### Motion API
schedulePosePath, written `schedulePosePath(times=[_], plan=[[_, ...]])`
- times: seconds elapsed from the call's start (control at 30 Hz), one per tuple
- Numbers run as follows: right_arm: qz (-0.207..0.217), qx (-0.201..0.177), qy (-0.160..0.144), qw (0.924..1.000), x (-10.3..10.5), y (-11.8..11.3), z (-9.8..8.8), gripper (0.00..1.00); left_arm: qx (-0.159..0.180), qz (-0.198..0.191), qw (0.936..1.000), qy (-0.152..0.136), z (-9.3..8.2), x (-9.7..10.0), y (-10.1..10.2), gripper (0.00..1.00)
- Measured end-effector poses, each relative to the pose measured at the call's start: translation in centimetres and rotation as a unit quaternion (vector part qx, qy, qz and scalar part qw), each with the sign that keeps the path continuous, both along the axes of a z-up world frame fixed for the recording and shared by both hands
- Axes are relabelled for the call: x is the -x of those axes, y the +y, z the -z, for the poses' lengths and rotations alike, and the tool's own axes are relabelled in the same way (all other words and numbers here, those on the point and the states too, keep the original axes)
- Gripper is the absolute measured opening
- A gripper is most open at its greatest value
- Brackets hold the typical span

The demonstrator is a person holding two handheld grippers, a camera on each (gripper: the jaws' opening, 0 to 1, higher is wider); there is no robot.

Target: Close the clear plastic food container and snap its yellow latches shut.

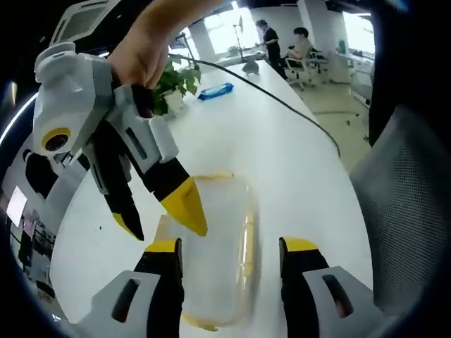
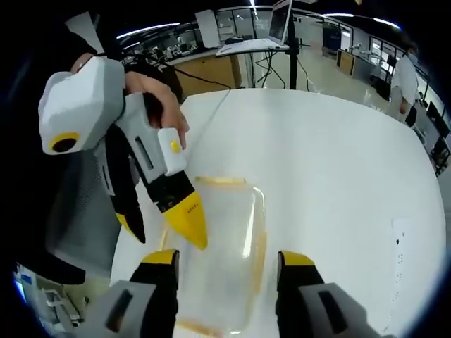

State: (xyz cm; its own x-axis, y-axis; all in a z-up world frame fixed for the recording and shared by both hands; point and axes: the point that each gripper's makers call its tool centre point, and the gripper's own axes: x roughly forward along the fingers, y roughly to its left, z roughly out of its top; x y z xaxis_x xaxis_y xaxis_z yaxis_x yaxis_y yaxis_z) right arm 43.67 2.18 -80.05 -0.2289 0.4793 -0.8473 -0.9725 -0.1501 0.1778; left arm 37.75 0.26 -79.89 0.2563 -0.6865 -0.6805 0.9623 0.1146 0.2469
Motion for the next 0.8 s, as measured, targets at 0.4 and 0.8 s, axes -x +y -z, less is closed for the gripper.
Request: schedulePosePath(times=[0.4, 0.8], plan=[[0.001, -0.018, -0.027, 0.9995, 1.7, -0.4, -0.6, 0.54, -0.016, -0.007, 0.9988, 0.045, -0.4, -1.1, 1.0, 0.50], [0.016, -0.030, -0.049, 0.9982, 2.5, -1.5, -1.1, 0.54, -0.024, -0.010, 0.9954, 0.092, -0.6, -2.2, 1.5, 0.54]])
